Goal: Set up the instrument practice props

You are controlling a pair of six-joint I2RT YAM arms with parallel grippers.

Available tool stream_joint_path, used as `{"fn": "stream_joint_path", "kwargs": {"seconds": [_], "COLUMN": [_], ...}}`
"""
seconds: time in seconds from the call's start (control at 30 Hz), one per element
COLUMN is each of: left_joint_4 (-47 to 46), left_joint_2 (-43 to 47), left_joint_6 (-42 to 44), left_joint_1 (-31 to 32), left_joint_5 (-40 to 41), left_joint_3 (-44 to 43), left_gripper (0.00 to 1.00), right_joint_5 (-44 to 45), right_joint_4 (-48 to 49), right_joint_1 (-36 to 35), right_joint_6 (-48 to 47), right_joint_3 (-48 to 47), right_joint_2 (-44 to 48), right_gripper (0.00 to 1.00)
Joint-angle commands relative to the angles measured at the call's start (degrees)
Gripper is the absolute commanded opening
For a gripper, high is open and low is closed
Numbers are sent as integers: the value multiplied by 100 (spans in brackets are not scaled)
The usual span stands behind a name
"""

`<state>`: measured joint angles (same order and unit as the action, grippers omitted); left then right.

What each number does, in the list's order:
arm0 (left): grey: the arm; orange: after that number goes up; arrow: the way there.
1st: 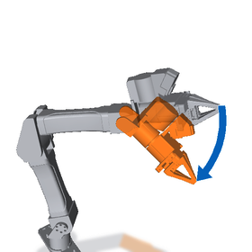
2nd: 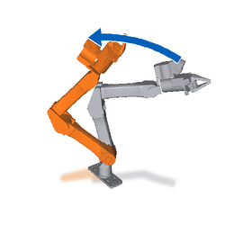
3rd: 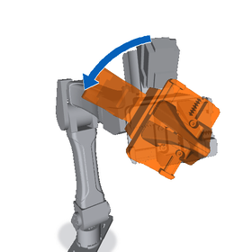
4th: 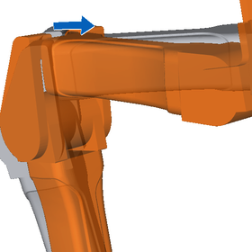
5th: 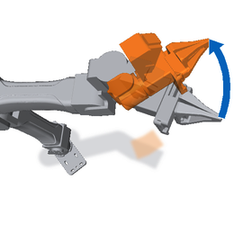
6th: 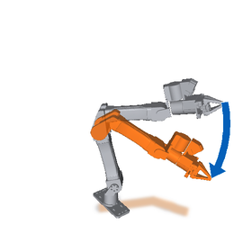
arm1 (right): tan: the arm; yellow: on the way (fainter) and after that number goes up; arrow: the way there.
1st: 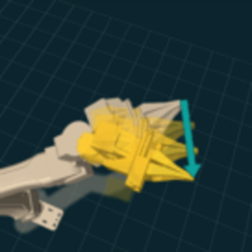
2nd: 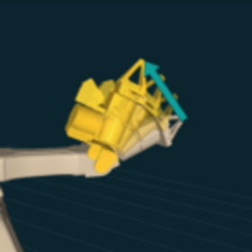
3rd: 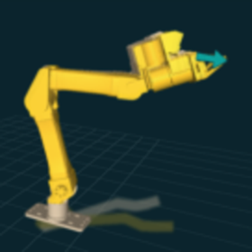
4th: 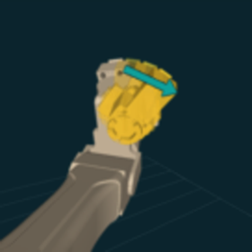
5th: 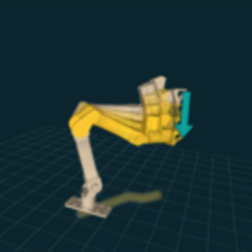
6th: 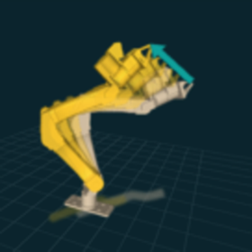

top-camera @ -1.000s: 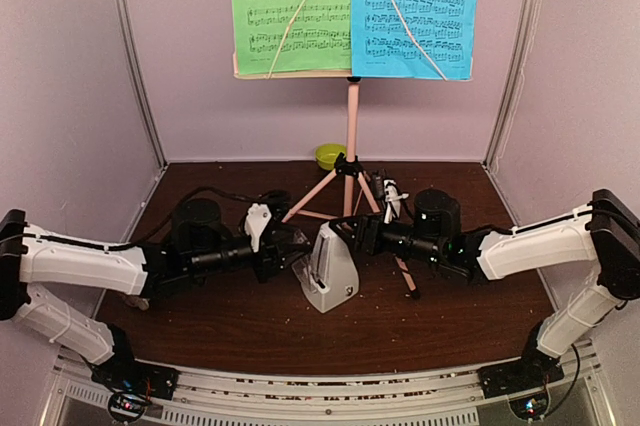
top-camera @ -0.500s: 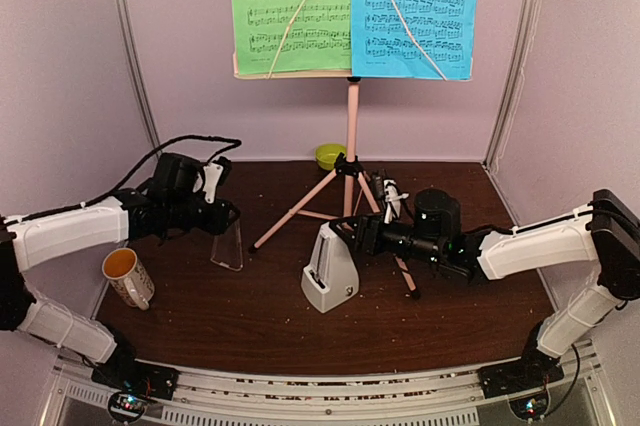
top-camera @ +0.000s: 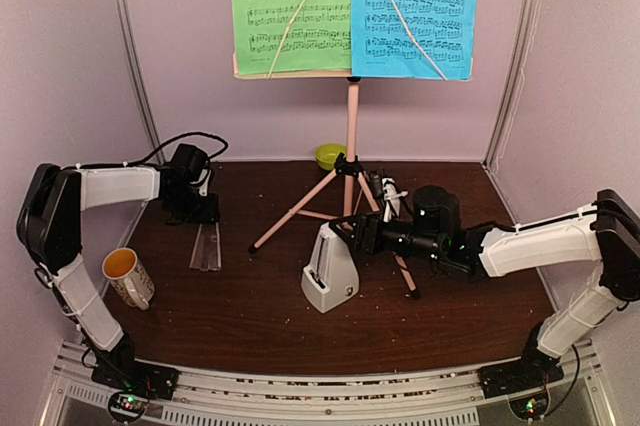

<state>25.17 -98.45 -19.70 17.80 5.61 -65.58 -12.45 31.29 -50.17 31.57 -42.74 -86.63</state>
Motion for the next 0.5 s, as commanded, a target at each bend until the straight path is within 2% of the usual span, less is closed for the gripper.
{"fn": "stream_joint_path", "kwargs": {"seconds": [0.0, 0.1, 0.2, 0.43, 0.47], "left_joint_4": [-19, -26, -37, -8, -30], "left_joint_2": [-336, -604, -742, -691, -633], "left_joint_6": [-86, -86, -68, -27, -25], "left_joint_1": [-73, -84, -85, -98, -101], "left_joint_5": [52, 3, 11, -14, -31], "left_joint_3": [-350, -507, -582, -643, -614], "left_gripper": [18, 21, 29, 67, 78], "right_joint_5": [188, 170, 170, 41, -1], "right_joint_4": [-1578, -1701, -1811, -1916, -1942], "right_joint_1": [-45, -61, -68, -75, -80], "right_joint_6": [-278, -307, -326, -326, -331], "right_joint_3": [113, -15, -127, -452, -517], "right_joint_2": [-148, -48, 60, 204, 214], "right_gripper": [67, 68, 69, 73, 74]}}
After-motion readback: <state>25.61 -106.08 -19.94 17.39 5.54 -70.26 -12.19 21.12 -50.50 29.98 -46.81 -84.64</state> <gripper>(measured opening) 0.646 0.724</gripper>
